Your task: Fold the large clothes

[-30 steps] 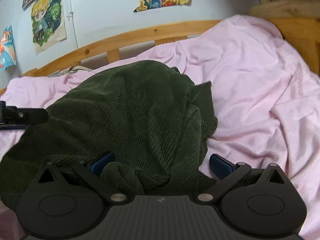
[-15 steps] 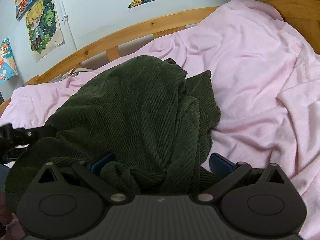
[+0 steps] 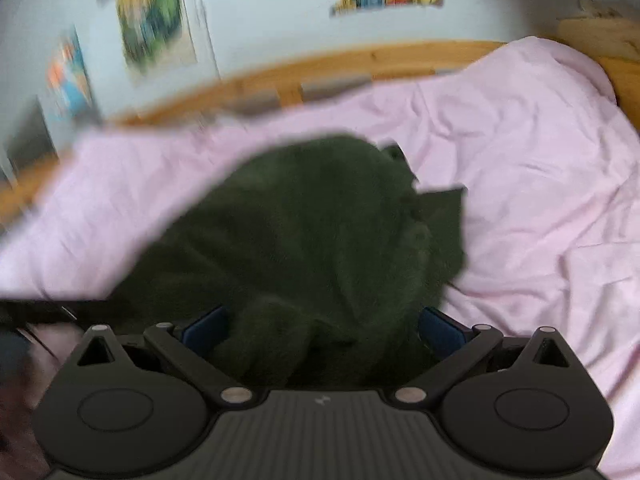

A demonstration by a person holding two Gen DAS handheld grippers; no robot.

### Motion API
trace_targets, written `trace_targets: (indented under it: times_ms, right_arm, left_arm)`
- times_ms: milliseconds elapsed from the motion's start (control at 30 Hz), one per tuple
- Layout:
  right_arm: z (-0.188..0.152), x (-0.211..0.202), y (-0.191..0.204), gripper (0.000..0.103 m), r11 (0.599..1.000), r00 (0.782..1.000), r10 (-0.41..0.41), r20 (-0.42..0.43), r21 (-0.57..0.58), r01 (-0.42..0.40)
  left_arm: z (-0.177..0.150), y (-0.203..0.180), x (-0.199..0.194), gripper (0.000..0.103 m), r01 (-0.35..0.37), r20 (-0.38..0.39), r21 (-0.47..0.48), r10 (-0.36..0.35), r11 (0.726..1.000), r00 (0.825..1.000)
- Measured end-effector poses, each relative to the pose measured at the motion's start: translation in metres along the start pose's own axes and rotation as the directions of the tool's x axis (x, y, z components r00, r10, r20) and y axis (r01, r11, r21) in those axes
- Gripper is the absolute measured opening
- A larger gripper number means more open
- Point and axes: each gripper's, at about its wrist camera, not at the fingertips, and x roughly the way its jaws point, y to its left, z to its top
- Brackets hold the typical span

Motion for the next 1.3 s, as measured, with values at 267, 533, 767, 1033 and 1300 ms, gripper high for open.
trace_targets:
  times_ms: [267, 533, 767, 1033, 1300]
  right_arm:
    - [-0.012, 0.025, -0.017, 0.103, 0.998, 0.999, 0.011, -0.043, 0.061, -0.008]
    - [-0.008, 0.025, -0.034, 0.103, 0.99, 0.995, 0.072, -0.067, 0.13, -0.062]
    - [0.004, -0.006, -0.015, 0.103, 0.986, 0.985, -0.167, 0.035, -0.015, 0.168]
    - [0.004, -0.034, -0.03, 0.103, 0.987, 0.979, -0.005, 0.204, 0.157, -0.028]
    - [-0.001, -0.007, 0.003, 0.103, 1.0, 0.998, 0.028, 0.062, -0.006, -0.028]
  left_arm:
    - [-0.009, 0.0, 0.017, 0.103, 0.009, -0.068, 0.014, -0.008, 1.0, 0.998]
    - [-0.006, 0.0, 0.015, 0.103, 0.001, -0.074, 0.029, 0.001, 1.0, 0.997]
    - [-0.005, 0.007, 0.018, 0.102, 0.021, -0.119, -0.023, -0.024, 1.0, 0.993]
    - [-0.005, -0.002, 0.012, 0.103, -0.031, -0.099, 0.052, 0.036, 0.998, 0.994]
    - [-0.004, -0.006, 0.012, 0.103, -0.047, -0.093, 0.086, 0.055, 0.995, 0.994]
